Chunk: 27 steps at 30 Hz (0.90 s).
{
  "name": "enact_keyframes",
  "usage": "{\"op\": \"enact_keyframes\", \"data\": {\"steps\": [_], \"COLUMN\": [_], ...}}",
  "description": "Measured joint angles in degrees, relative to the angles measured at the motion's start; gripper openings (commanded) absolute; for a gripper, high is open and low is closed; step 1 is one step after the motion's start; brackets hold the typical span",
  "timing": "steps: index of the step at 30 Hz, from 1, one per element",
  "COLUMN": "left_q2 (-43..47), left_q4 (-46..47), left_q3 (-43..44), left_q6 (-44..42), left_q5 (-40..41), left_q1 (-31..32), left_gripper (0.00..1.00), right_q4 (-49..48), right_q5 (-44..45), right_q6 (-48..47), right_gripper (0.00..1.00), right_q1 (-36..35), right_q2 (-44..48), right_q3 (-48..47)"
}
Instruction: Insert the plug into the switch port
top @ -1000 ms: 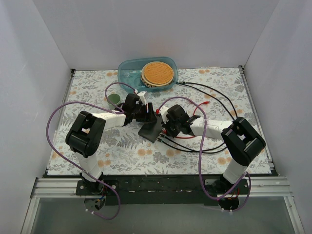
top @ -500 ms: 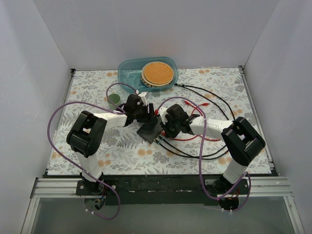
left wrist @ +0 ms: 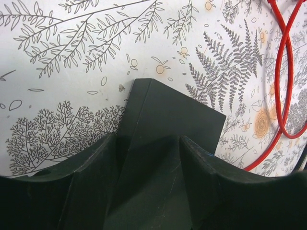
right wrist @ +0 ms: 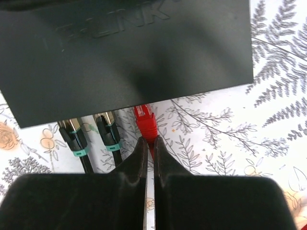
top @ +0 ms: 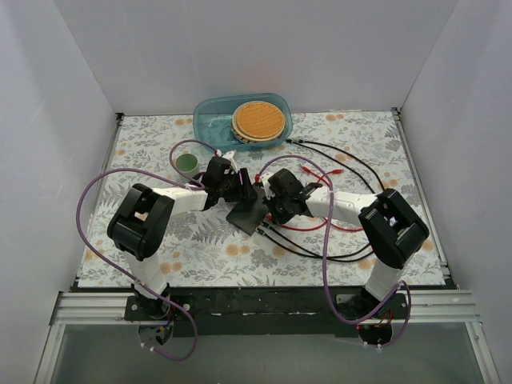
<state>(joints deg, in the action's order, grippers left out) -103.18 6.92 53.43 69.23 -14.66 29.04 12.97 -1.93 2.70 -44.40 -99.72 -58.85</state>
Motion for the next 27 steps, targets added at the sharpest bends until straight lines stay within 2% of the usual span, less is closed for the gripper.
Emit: {"op": "enact_keyframes", "data": {"steps": [9,15,27], "left_q2": [0.42,0.39,0.42], "left_q4": [1.14,1.29,2.56], "left_q3": [-0.59,-0.59,-1.70], "left_q6": [4.50,5.44,7.89], "left_q5": [2.38,4.26,7.85], "left_q1": [0.74,1.86,3.21], "left_gripper": [0.41,0.40,0.39], "right_q4": [-0.96,-4.37,-4.52], "right_q5": [3.30,1.68,-0.70], "right_q6": [0.92,-0.22,-1.66], "right_gripper": [0.01,0.01,0.01], "right_q1": [0.13,0.68,1.42], "right_q2": [0.42,1.86,1.86], "right_q3": [0.66,3.54,3.52]}}
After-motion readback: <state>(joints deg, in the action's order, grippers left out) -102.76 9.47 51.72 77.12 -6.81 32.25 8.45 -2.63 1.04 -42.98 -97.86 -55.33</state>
